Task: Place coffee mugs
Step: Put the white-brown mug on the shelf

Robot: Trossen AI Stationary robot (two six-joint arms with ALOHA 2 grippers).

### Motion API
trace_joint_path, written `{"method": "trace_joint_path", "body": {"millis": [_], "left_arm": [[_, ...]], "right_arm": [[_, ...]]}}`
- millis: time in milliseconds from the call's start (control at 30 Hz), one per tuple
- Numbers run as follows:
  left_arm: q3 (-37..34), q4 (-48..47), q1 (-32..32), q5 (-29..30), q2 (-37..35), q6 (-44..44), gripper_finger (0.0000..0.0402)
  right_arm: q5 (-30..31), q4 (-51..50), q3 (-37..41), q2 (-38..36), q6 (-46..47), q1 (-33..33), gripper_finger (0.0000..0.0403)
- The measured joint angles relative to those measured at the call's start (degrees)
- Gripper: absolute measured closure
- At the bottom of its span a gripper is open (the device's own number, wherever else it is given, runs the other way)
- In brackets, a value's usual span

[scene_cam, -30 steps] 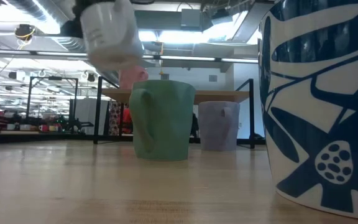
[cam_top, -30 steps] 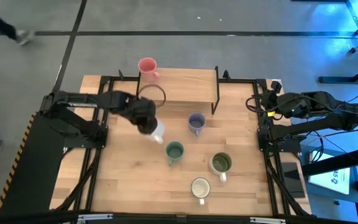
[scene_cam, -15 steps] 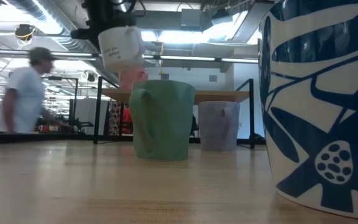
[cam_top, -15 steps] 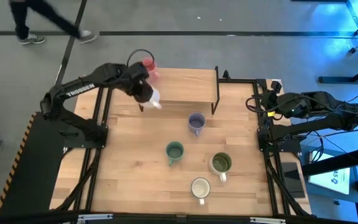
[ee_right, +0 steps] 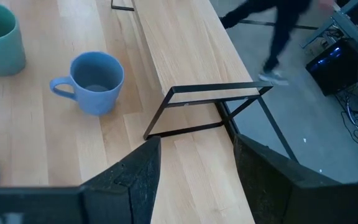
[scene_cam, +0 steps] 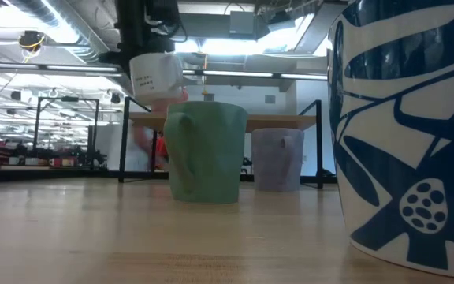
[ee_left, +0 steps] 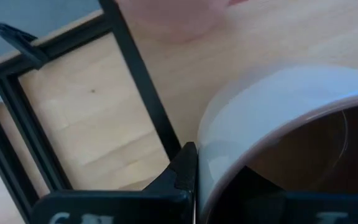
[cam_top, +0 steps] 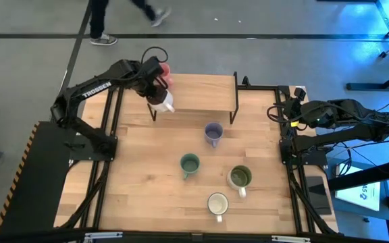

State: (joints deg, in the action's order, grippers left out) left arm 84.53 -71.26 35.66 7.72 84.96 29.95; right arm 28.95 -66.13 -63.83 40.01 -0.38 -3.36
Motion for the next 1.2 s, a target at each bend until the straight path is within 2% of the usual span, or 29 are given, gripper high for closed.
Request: {"method": "trace_joint_path", "body": {"millis": [367,1200], "left_arm": [[0.02,2.27,1.24,2.24,3.05,-1.66,0.0388],[0.02,3.3,3.0,4.69,2.94,-1.7,0.0371]], "right_arm": [[-0.04,0.0,0.0,0.0,-0.09,0.0,0.021],[-0.07,-0.02,0.0,0.0,-0.15,0.0,0.021]]}}
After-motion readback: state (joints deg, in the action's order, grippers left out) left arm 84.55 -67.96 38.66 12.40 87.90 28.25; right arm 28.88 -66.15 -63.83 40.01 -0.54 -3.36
